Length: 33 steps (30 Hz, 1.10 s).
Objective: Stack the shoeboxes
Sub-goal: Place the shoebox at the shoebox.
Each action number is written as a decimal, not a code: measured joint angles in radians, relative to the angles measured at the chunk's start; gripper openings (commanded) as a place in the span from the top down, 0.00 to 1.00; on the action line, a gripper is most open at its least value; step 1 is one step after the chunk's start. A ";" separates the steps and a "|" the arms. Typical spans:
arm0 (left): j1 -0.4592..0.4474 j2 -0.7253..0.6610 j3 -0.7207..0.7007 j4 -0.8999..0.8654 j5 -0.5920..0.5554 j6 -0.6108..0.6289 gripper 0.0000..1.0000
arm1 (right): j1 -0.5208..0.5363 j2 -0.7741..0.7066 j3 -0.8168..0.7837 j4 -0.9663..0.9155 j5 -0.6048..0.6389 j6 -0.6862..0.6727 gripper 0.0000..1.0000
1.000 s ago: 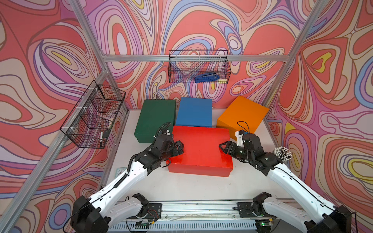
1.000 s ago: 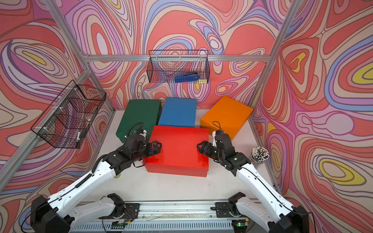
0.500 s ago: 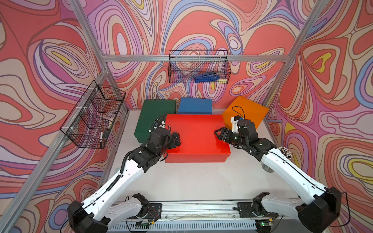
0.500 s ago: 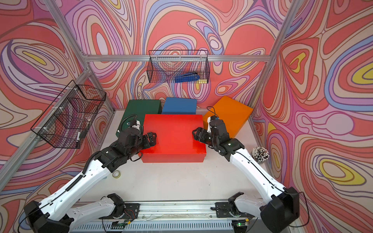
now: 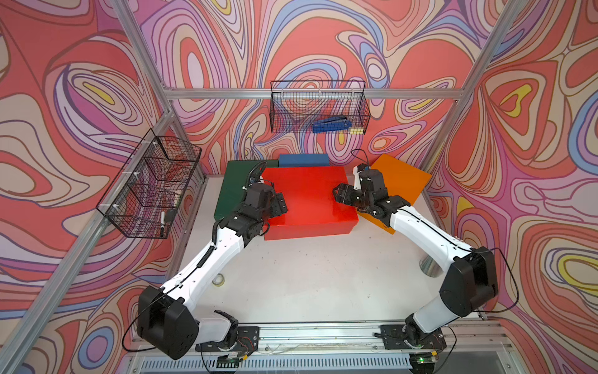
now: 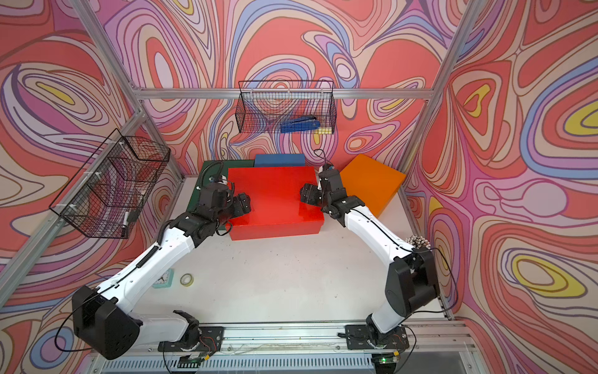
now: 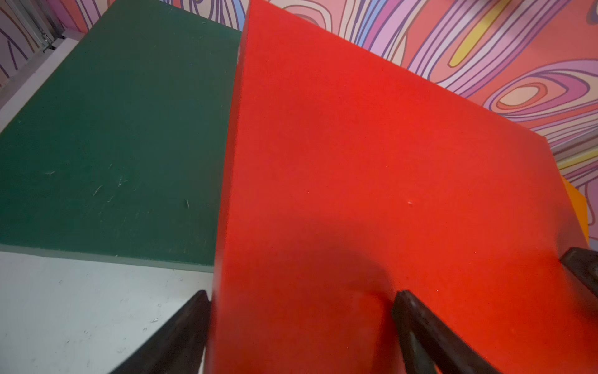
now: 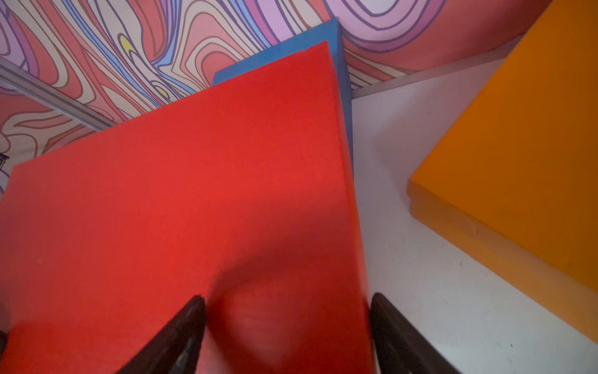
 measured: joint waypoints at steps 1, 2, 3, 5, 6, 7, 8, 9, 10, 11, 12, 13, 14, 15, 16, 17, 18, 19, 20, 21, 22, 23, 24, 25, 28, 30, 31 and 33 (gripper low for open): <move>0.012 0.011 0.004 0.007 0.011 -0.004 0.12 | -0.005 0.016 0.013 0.011 -0.005 -0.003 0.20; 0.021 0.018 0.007 0.014 0.019 -0.006 0.12 | -0.010 0.032 0.024 0.022 -0.014 -0.006 0.19; 0.030 0.025 0.009 0.019 0.029 -0.009 0.12 | -0.016 0.049 0.037 0.034 -0.025 -0.006 0.19; 0.047 0.035 0.011 0.023 0.046 -0.005 0.13 | -0.027 0.080 0.066 0.045 -0.050 -0.008 0.18; 0.055 0.043 0.011 0.024 0.055 -0.002 0.13 | -0.031 0.097 0.084 0.053 -0.061 -0.010 0.18; 0.061 0.051 0.012 0.032 0.061 -0.001 0.13 | -0.034 0.111 0.099 0.056 -0.069 -0.011 0.17; 0.068 0.059 0.014 0.042 0.065 0.000 0.13 | -0.037 0.129 0.117 0.061 -0.076 -0.014 0.17; 0.075 0.067 0.019 0.049 0.069 0.000 0.13 | -0.040 0.144 0.135 0.064 -0.082 -0.016 0.16; 0.081 0.074 0.023 0.055 0.071 0.000 0.13 | -0.042 0.159 0.152 0.066 -0.088 -0.018 0.16; 0.087 0.081 0.026 0.064 0.075 0.000 0.13 | -0.044 0.173 0.169 0.068 -0.093 -0.021 0.15; 0.093 0.087 0.028 0.071 0.078 0.000 0.13 | -0.046 0.188 0.188 0.072 -0.098 -0.024 0.13; 0.099 0.094 0.031 0.076 0.082 0.000 0.12 | -0.047 0.199 0.201 0.074 -0.101 -0.026 0.12; 0.104 0.101 0.037 0.078 0.087 0.000 0.11 | -0.048 0.211 0.219 0.076 -0.105 -0.029 0.11; 0.109 0.108 0.045 0.079 0.090 0.000 0.10 | -0.049 0.224 0.237 0.076 -0.109 -0.031 0.10; 0.113 0.114 0.050 0.080 0.094 0.000 0.09 | -0.050 0.233 0.251 0.076 -0.112 -0.033 0.09; 0.116 0.120 0.056 0.080 0.097 0.000 0.08 | -0.051 0.244 0.266 0.076 -0.117 -0.034 0.09; 0.117 0.124 0.060 0.080 0.100 0.001 0.07 | -0.053 0.254 0.279 0.076 -0.124 -0.036 0.08; 0.117 0.126 0.061 0.080 0.102 0.001 0.07 | -0.055 0.261 0.287 0.076 -0.128 -0.036 0.07; 0.117 0.126 0.062 0.080 0.105 0.002 0.06 | -0.057 0.263 0.293 0.073 -0.133 -0.037 0.07; 0.117 0.126 0.062 0.080 0.108 0.004 0.05 | -0.059 0.264 0.296 0.071 -0.137 -0.039 0.06; 0.117 0.126 0.062 0.080 0.110 0.004 0.05 | -0.060 0.264 0.296 0.070 -0.140 -0.040 0.05; 0.117 0.126 0.063 0.080 0.113 0.007 0.04 | -0.061 0.264 0.296 0.068 -0.143 -0.042 0.04; 0.117 0.126 0.063 0.080 0.114 0.008 0.04 | -0.062 0.264 0.296 0.067 -0.145 -0.044 0.04; 0.117 0.125 0.063 0.079 0.116 0.010 0.04 | -0.063 0.262 0.296 0.066 -0.146 -0.048 0.04; 0.116 0.121 0.063 0.075 0.122 0.011 0.03 | -0.064 0.252 0.291 0.056 -0.146 -0.055 0.03; 0.112 0.116 0.063 0.066 0.124 0.011 0.03 | -0.066 0.241 0.283 0.045 -0.147 -0.059 0.03; 0.111 0.114 0.063 0.063 0.126 0.011 0.03 | -0.066 0.235 0.282 0.039 -0.147 -0.060 0.03; 0.110 0.107 0.063 0.054 0.130 0.011 0.03 | -0.067 0.225 0.280 0.029 -0.150 -0.062 0.03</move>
